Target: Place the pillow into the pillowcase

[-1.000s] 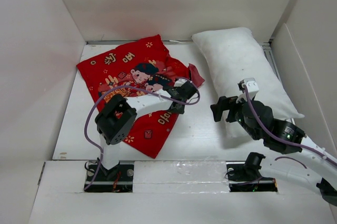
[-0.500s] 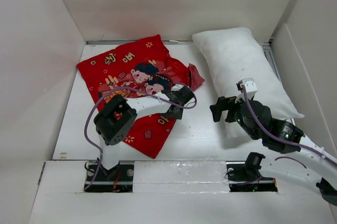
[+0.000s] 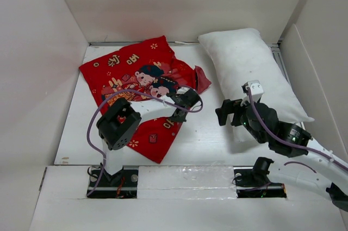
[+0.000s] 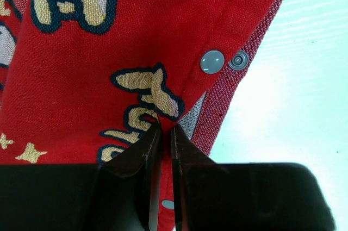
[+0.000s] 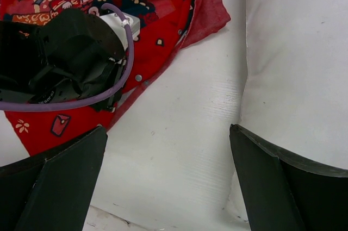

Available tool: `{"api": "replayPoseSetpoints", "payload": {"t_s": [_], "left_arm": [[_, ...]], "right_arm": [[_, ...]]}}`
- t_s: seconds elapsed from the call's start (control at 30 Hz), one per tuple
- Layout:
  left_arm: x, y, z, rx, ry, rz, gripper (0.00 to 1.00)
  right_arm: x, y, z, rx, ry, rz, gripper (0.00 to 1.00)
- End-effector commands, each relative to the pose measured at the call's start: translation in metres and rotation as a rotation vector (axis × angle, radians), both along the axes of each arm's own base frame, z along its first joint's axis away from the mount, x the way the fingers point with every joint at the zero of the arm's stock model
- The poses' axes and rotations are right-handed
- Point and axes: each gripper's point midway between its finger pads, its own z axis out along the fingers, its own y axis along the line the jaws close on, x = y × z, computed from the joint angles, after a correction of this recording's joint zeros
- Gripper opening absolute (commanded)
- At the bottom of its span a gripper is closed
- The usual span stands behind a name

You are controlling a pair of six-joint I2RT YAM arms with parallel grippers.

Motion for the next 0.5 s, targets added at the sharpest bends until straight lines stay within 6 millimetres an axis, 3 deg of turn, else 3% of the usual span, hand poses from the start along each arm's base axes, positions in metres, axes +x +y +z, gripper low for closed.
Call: {"api": "replayPoseSetpoints", "payload": {"t_s": [0.0,0.13,0.2,0.23,0.3,0.37,0.4,0.43,0.47], "left_arm": [[0.006,-0.004,0.03,-0.036,-0.053,0.001,0.02],[0.014,-0.003,0.053,-0.057,-0.113,0.038,0.0],[0.019,0.001,0.07,-0.067,-0.159,0.072,0.0],[0.02,0.001,0.078,-0.075,-0.175,0.076,0.0],[0.023,0.002,0.098,-0.117,-0.213,0.115,0.0],[0.029,0.005,0.114,-0.15,-0.247,0.145,0.0],[0.029,0.005,0.12,-0.163,-0.256,0.146,0.0],[0.032,0.006,0.135,-0.202,-0.28,0.165,0.0],[0.032,0.007,0.14,-0.214,-0.288,0.166,0.0]], "right_arm": [[0.003,0.01,0.009,0.047,-0.028,0.018,1.0],[0.005,0.022,-0.006,0.042,-0.008,0.049,1.0],[0.007,0.04,-0.012,0.067,0.0,0.098,1.0],[0.01,0.044,-0.023,0.063,0.015,0.103,1.0],[0.02,0.062,-0.027,0.121,0.005,0.142,1.0],[0.028,0.073,-0.048,0.153,0.046,0.199,1.0],[0.04,0.084,-0.046,0.191,0.013,0.226,1.0],[0.037,0.096,-0.05,0.225,0.026,0.305,1.0],[0.044,0.096,-0.063,0.227,0.029,0.324,1.0]]}}
